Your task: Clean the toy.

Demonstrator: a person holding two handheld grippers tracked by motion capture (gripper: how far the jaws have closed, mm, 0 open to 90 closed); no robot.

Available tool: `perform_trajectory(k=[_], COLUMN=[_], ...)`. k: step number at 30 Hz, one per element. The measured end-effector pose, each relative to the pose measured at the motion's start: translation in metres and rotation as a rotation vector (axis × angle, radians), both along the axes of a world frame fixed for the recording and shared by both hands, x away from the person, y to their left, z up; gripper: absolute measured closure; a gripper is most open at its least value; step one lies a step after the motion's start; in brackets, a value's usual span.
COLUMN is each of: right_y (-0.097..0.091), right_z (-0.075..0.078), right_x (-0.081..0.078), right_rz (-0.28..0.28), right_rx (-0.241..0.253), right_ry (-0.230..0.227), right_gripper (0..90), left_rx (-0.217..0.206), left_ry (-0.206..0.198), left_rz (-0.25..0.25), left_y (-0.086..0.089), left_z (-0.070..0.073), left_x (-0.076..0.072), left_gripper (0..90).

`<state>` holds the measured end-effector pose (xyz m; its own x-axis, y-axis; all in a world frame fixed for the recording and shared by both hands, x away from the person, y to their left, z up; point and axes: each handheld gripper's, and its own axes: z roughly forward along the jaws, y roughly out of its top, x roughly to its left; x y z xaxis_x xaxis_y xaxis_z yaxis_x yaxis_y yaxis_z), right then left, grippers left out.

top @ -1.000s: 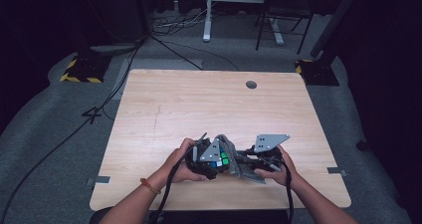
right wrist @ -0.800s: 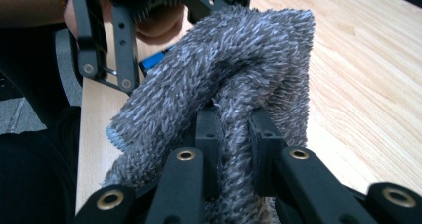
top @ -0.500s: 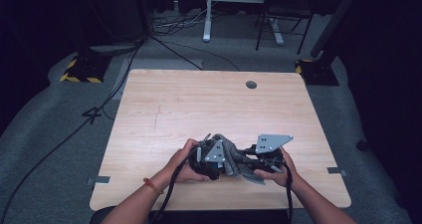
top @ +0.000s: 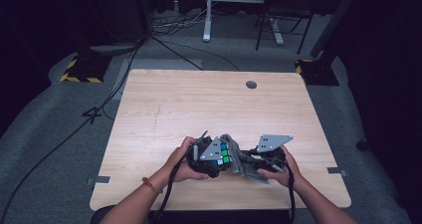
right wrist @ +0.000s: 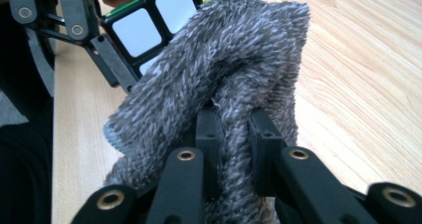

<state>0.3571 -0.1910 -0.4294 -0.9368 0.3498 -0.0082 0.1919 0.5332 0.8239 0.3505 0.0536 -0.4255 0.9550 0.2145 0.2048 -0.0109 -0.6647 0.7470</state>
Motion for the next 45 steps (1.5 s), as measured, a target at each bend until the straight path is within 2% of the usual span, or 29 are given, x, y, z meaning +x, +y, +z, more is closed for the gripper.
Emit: perform_trajectory(k=[3,5,13,14,15,17,21,23,25,27,29,33,38,42,45], right_y=[0.003,0.008,0.016,0.016,0.016,0.012,-0.001,-0.005,-0.007,-0.008,-0.008,-0.008,-0.011,-0.011,-0.004], right_z=[0.006,0.011,0.019,0.018,0.017,0.014,0.002,-0.003,-0.004,-0.004,-0.004,-0.003,0.002,0.008,0.011], right_x=[-0.004,-0.009,-0.015,-0.014,-0.013,-0.008,0.003,0.007,0.008,0.009,0.009,0.006,0.004,0.001,-0.004], right_rz=[0.018,0.022,0.032,0.031,0.026,-0.001,-0.04,-0.046,-0.047,-0.041,-0.027,-0.009,0.008,0.029,0.048], right_rx=[0.029,0.029,0.046,0.039,0.034,0.0,-0.003,0.005,0.023,0.053,0.083,0.095,0.143,0.165,0.143], right_ry=[-0.008,-0.037,-0.059,-0.06,-0.06,-0.075,-0.019,0.015,0.042,0.071,0.092,0.086,0.085,0.072,0.037], right_gripper=[79.0,79.0,79.0,79.1,79.1,79.0,79.0,79.0,79.0,79.0,79.0,79.0,79.0,79.0,78.9], left_rx=[0.021,0.034,0.078,0.074,0.053,0.028,-0.023,-0.06,-0.076,-0.079,-0.071,-0.078,-0.04,0.018,0.046], left_ry=[0.01,0.015,0.017,0.012,0.017,0.005,-0.012,-0.02,-0.022,-0.034,-0.029,0.006,0.017,0.017,-0.003], left_rz=[-0.001,0.0,0.001,-0.001,0.004,0.007,0.014,0.01,0.005,0.006,-0.004,-0.016,-0.021,-0.026,-0.035], left_y=[-0.002,-0.004,-0.011,-0.01,-0.009,-0.006,0.001,0.003,0.004,0.004,0.003,0.004,0.002,-0.005,-0.011], left_z=[-0.003,-0.004,-0.009,-0.009,-0.008,-0.005,0.003,0.007,0.009,0.009,0.007,0.003,-0.001,-0.007,-0.01], left_x=[0.001,0.002,0.002,0.002,0.003,0.002,0.001,-0.001,-0.002,-0.002,-0.002,0.002,0.004,0.003,-0.001], left_gripper=[33.5,33.4,33.4,33.5,33.5,33.6,33.5,33.6,33.5,33.6,33.5,33.5,33.1,33.2,33.3])
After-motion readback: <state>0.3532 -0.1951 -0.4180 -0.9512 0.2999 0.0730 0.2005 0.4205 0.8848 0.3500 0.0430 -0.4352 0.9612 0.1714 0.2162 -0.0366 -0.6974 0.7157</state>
